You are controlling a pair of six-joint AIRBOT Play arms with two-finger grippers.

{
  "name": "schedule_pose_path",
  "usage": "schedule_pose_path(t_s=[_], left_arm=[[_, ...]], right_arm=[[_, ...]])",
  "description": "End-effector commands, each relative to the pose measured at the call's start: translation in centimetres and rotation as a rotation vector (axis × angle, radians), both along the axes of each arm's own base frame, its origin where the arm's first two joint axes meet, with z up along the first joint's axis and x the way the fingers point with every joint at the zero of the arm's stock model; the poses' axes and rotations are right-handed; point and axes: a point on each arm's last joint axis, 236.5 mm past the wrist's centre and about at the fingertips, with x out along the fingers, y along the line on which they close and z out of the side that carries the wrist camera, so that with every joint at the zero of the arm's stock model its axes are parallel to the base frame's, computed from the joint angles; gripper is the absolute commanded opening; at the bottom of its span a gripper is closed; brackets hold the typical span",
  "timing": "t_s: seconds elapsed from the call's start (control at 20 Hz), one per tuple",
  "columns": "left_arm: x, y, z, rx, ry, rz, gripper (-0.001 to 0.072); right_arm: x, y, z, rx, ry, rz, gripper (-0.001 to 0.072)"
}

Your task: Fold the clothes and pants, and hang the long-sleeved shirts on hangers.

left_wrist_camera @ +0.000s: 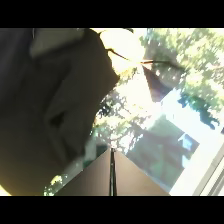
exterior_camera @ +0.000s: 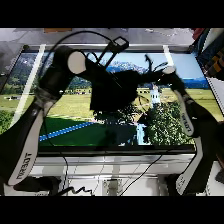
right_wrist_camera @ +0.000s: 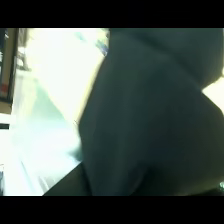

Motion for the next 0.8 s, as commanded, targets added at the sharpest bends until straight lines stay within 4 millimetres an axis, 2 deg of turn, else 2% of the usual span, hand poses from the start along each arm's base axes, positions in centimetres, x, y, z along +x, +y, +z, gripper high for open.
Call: schedule_pose_path(t_s=[0.0, 0.1, 0.25, 0.35, 0.5, 0.55, 0.75], left_arm=[[-1.2, 0.9, 3.5, -0.041, -0.057, 0.001, 0.0011], [-2.1, 1.6, 5.8, -0.069, -0.096, 0.001, 0.0011], [-3.6, 2.7, 9.0, -0.107, -0.150, 0.002, 0.0011], [-4.4, 3.3, 10.6, -0.126, -0.180, 0.002, 0.0011], [-5.0, 4.6, 12.4, -0.131, -0.229, 0.019, 0.0011], [-5.0, 5.1, 12.7, -0.122, -0.247, 0.030, 0.0011], [-5.2, 5.8, 13.5, -0.120, -0.271, 0.041, 0.0011]], right_arm=[[1.1, -5.0, 8.7, -0.077, -0.235, -0.103, 0.0021], [0.2, -9.0, 13.3, -0.114, -0.313, -0.166, 0.0021], [-2.5, -15.5, 19.6, -0.175, -0.403, -0.278, 0.0021], [-4.7, -20.8, 22.3, -0.253, -0.420, -0.390, 0.0021], [-9.1, -30.6, 24.1, -0.380, -0.332, -0.641, 0.0020], [-10.9, -33.3, 24.2, -0.418, -0.306, -0.692, 0.0020], [-18.9, -43.1, 22.2, -0.476, -0.102, -0.894, 0.0021]])
